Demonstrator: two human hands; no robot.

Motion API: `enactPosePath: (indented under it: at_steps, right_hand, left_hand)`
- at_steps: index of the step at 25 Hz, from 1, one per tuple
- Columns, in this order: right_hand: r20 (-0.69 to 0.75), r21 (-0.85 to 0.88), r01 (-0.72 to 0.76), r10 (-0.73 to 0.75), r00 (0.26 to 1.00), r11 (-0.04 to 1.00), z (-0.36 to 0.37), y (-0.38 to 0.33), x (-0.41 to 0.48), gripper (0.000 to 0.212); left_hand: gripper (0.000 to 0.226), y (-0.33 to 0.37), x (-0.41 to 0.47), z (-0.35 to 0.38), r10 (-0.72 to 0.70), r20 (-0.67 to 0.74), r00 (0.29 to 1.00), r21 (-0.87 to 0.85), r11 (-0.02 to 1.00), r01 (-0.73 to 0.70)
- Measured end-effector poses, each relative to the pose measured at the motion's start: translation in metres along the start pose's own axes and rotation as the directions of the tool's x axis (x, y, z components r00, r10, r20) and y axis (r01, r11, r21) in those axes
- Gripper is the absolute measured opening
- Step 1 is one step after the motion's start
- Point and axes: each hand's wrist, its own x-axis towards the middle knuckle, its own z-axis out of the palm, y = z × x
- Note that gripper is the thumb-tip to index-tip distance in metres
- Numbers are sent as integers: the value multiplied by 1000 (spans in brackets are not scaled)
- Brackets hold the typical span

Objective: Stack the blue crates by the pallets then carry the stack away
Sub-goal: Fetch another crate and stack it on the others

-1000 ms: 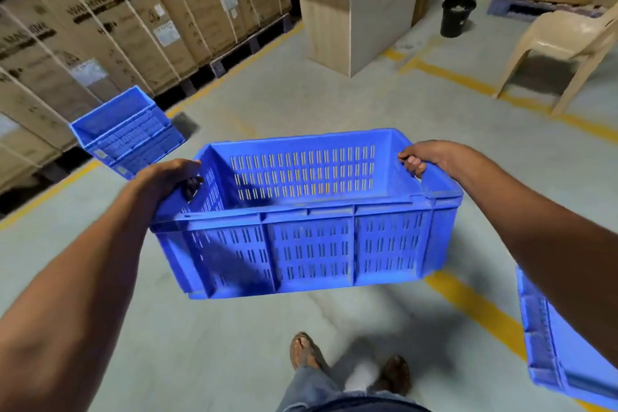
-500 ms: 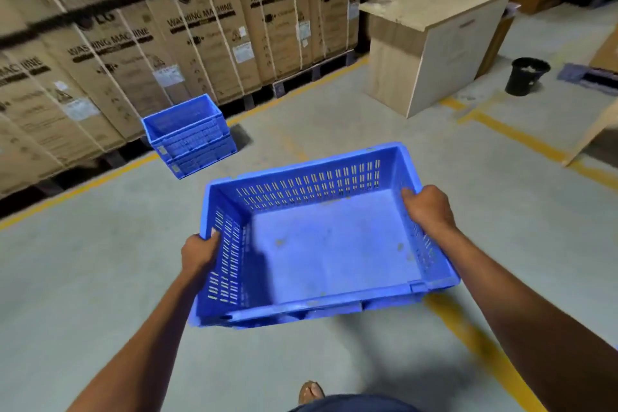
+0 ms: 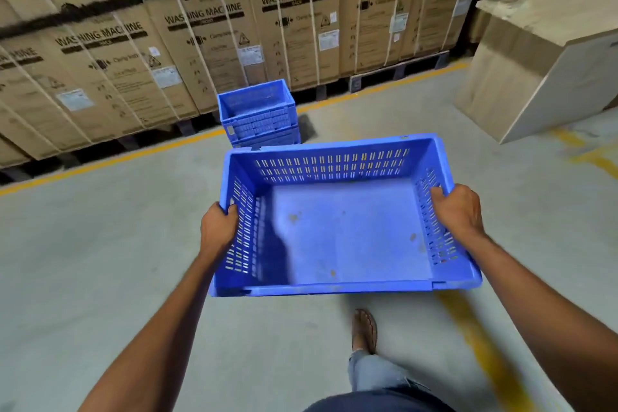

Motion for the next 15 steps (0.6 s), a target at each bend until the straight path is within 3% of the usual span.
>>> enactPosePath:
  at_steps: [5,9,12,15]
  right_hand:
    - [-102,101,122,-112,988,987,55,-47,89,34]
    - [-72,176,140,-129,989,975,92,-93,152,30]
    - [-5,166,172,-174,985,971,117,-136,201,32]
    - [174,120,128,-148,974,984,153,-187,266,35]
  left_hand:
    - [30,27,66,25,-20,-204,979,-139,990,-9]
    - [25,49,108,38,-85,-314,946,-213,977,16]
    - [27,57,159,40,-138,-291,947,-225,972,73]
    - [31,53,249,33,-165,-146,975,-124,981,147]
